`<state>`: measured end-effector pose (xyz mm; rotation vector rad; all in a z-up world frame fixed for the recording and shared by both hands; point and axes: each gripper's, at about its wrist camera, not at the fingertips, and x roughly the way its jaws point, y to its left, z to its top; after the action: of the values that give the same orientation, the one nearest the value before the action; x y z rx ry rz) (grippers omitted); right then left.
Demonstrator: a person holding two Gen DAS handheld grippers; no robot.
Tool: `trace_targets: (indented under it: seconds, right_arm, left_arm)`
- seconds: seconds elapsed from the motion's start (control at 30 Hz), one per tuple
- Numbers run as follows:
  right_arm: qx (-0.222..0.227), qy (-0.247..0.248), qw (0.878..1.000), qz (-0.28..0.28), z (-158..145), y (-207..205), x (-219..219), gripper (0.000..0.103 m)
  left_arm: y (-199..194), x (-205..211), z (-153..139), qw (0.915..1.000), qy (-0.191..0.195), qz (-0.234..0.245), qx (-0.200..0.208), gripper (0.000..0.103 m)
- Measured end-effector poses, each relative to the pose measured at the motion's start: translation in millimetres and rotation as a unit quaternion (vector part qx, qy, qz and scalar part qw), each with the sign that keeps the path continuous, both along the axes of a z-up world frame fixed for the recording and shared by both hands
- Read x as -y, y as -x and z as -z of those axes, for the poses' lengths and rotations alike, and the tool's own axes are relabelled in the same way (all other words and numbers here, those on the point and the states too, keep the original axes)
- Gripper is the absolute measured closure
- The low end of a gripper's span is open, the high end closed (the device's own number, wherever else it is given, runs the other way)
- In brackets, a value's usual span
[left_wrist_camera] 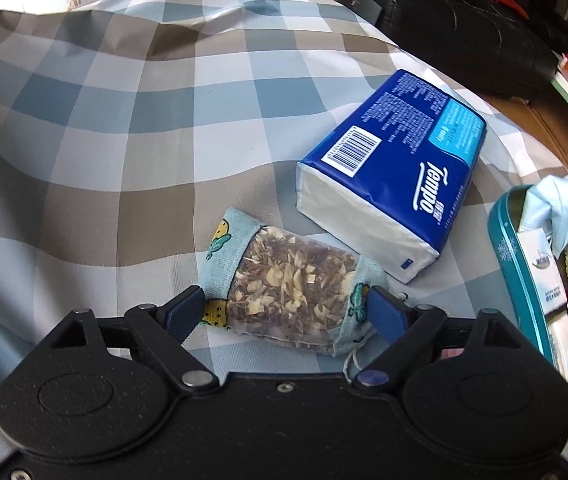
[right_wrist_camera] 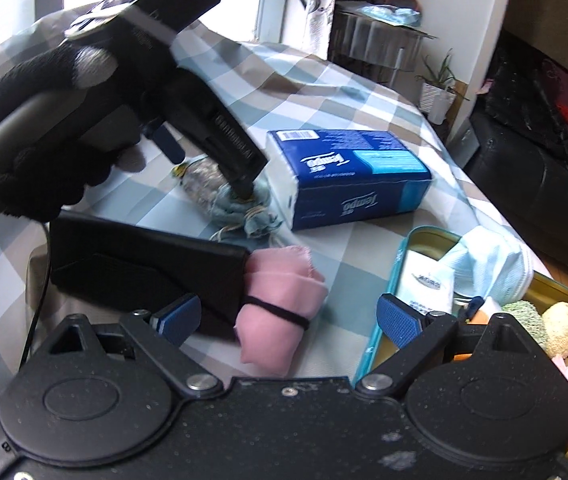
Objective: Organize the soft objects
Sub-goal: 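Grasp the clear bag of dried nuts with cartoon fabric with the left gripper, then grasp the rolled pink towel with the right gripper while the left holds the nut bag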
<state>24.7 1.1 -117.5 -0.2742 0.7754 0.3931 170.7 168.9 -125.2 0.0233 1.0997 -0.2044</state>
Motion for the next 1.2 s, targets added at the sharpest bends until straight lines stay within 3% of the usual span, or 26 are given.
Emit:
trace_targets:
  seconds: [0.5,0.83,1.2]
  right_arm:
    - [-0.006,0.010,1.000,-0.024,13.3,-5.8,-8.6,0.008]
    - [-0.003,0.030,0.999,-0.040,20.6,-8.0,-19.1,0.008]
    - [-0.035,0.012,0.997,-0.060,17.9,-16.3,-14.6,0.010]
  left_arm:
    - [-3.9,-1.5,14.5,0.9999,0.010,-0.011,0.005,0.002]
    - [-7.3,0.1,15.5,0.9997,0.020,-0.011,0.010,0.003]
    - [-7.6,-6.1,8.9,0.9987,0.045,-0.017,0.018,0.004]
